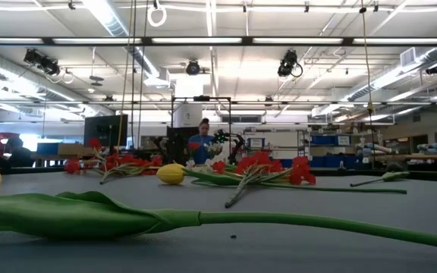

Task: Sort flowers into vase by color
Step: Put the bottom white flowers into the red vase, then put the top black tulip into the red vase

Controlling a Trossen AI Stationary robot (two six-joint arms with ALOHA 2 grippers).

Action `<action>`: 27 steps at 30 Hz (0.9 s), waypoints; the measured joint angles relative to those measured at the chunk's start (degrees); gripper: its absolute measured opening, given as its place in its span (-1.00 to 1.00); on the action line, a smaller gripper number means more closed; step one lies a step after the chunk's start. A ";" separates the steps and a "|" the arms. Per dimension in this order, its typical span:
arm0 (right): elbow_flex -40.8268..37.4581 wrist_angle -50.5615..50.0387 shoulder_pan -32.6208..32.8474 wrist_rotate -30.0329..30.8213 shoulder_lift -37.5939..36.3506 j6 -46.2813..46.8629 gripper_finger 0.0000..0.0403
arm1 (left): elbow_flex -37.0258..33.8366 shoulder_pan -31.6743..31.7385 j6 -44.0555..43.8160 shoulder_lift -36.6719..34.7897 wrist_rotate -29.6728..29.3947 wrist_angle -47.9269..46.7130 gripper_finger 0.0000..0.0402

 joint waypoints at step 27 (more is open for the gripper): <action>21.13 -33.64 -11.02 34.17 0.00 23.83 -0.06 | 0.00 -0.01 0.00 0.00 0.00 -0.01 -0.17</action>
